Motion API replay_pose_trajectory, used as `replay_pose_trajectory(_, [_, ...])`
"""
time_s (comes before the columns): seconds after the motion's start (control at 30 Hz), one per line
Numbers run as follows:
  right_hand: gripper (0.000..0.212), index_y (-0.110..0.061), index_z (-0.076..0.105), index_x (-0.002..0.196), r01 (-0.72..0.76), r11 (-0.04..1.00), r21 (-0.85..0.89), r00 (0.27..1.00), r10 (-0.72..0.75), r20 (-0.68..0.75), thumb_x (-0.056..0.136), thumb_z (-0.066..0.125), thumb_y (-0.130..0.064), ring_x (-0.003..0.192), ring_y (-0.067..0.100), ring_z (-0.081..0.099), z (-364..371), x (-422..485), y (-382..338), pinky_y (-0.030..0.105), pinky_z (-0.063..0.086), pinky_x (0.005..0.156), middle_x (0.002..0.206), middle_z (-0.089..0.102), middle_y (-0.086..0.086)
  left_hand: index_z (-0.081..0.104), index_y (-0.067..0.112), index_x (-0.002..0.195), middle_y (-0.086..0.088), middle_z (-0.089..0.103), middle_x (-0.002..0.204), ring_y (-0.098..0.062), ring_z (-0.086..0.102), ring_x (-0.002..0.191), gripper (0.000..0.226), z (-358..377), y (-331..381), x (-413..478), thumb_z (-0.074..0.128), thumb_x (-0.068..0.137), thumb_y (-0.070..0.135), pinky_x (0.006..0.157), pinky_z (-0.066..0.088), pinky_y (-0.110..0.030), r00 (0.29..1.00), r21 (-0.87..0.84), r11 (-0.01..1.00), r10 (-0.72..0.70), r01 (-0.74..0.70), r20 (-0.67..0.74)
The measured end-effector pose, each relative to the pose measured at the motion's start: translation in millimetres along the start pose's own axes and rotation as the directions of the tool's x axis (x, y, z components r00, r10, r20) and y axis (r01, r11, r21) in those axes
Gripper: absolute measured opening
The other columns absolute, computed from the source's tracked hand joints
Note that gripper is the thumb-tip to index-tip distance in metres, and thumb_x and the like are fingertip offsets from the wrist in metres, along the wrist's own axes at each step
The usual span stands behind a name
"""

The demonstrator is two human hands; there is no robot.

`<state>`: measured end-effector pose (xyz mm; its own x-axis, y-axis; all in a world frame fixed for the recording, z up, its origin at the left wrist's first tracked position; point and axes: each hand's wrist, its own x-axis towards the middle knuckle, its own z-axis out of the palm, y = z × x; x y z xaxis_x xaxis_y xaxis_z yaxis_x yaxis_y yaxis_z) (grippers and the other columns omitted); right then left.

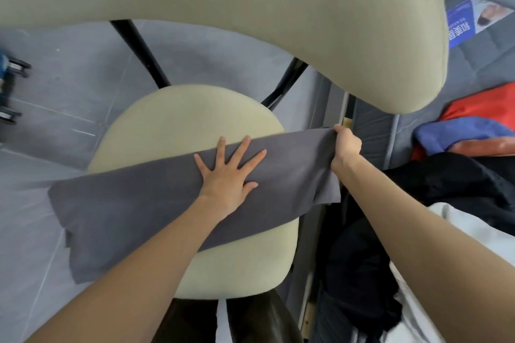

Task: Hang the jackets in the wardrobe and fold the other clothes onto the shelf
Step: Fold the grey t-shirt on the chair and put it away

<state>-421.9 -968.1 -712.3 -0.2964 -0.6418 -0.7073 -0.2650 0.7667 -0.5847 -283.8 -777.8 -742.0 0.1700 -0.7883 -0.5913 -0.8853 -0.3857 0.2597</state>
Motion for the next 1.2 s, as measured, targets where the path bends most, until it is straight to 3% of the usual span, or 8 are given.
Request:
replay_pose_trajectory(0.07, [0.044,-0.011,0.051,0.133,-0.096,0.994,0.046,0.994,0.093,0.065,0.094,0.059,-0.029,0.108,0.023,0.051,-3.2,4.1,0.1,0.034,0.042,0.096,0.123,0.057,0.004,-0.016,0.055,0.143,0.016,-0.035,0.152,-0.036,-0.027,0.142,0.066,-2.5,1.4,0.9,0.033,0.098,0.056,0.101,0.002,-0.080,1.000,-0.013,1.000,-0.008,0.008,0.017])
replay_pose_trajectory(0.2, [0.050,-0.013,0.052,0.134,0.015,0.972,-0.236,0.992,0.016,0.126,0.097,0.047,-0.047,0.114,0.024,0.050,-14.9,5.4,23.7,0.037,0.038,0.100,0.133,0.054,0.005,-0.019,0.052,0.144,0.011,-0.037,0.152,-0.039,-0.029,0.141,0.069,-3.8,7.1,-4.4,0.033,0.099,0.054,0.100,0.002,-0.080,0.999,0.013,0.999,-0.045,0.045,0.002])
replay_pose_trajectory(0.37, [0.052,-0.018,0.056,0.119,0.136,0.902,-0.409,0.983,-0.070,0.172,0.092,0.044,-0.062,0.102,0.018,0.052,-53.4,-6.7,65.6,0.033,0.040,0.085,0.112,0.057,-0.001,-0.026,0.048,0.142,0.002,-0.046,0.148,-0.039,-0.036,0.137,0.074,15.3,27.8,-27.4,0.028,0.094,0.064,0.100,-0.006,-0.078,0.998,0.072,0.997,0.020,-0.016,-0.061])
replay_pose_trajectory(0.53, [0.030,-0.008,0.053,0.097,0.428,0.720,-0.547,0.904,-0.356,0.239,0.101,0.044,-0.036,0.082,0.025,0.058,-79.3,-25.5,97.9,0.034,0.042,0.069,0.079,0.058,-0.002,-0.027,0.051,0.140,0.001,-0.047,0.146,-0.039,-0.037,0.136,0.081,28.5,39.4,-32.1,0.030,0.087,0.074,0.099,-0.002,-0.079,0.999,0.038,0.998,-0.041,0.042,-0.020])
replay_pose_trajectory(0.73, [0.028,-0.015,0.049,0.092,0.474,0.503,-0.722,0.834,-0.519,0.186,0.103,0.039,-0.039,0.076,0.028,0.056,-93.1,-23.5,84.4,0.036,0.040,0.064,0.080,0.060,0.002,-0.026,0.053,0.140,0.004,-0.045,0.147,-0.039,-0.037,0.136,0.080,26.5,32.9,-28.0,0.029,0.086,0.076,0.099,0.002,-0.080,0.999,0.050,0.998,-0.034,0.032,0.034])
replay_pose_trajectory(0.93, [0.028,-0.012,0.045,0.120,0.357,0.687,-0.633,0.897,-0.441,0.027,0.096,0.055,-0.022,0.101,0.027,0.050,-74.7,-42.7,82.5,0.039,0.044,0.078,0.128,0.043,0.011,-0.013,0.049,0.147,0.003,-0.035,0.154,-0.034,-0.027,0.143,0.067,13.3,19.4,-37.2,0.026,0.095,0.064,0.107,-0.001,-0.073,0.999,0.020,1.000,-0.011,0.012,-0.033])
replay_pose_trajectory(1.1, [0.035,-0.014,0.045,0.119,0.517,0.585,-0.625,0.817,-0.556,0.155,0.091,0.063,-0.026,0.110,0.033,0.045,-52.3,-101.3,101.5,0.043,0.048,0.080,0.122,0.040,0.012,0.003,0.041,0.152,-0.008,0.002,0.159,-0.031,0.004,0.146,0.062,-6.9,-31.0,-40.6,0.035,0.100,0.048,0.114,0.005,-0.063,0.982,-0.057,0.991,-0.127,0.120,-0.139])
replay_pose_trajectory(1.2, [0.035,-0.021,0.036,0.115,0.402,0.704,-0.585,0.916,-0.305,0.262,0.092,0.059,-0.036,0.099,0.035,0.054,-28.5,-136.7,126.6,0.044,0.049,0.082,0.120,0.040,0.009,0.016,0.034,0.153,-0.006,0.033,0.144,-0.029,0.031,0.131,0.060,-18.3,-59.6,-38.7,0.041,0.099,0.044,0.111,0.022,-0.053,0.974,0.007,0.995,-0.095,0.098,-0.207])
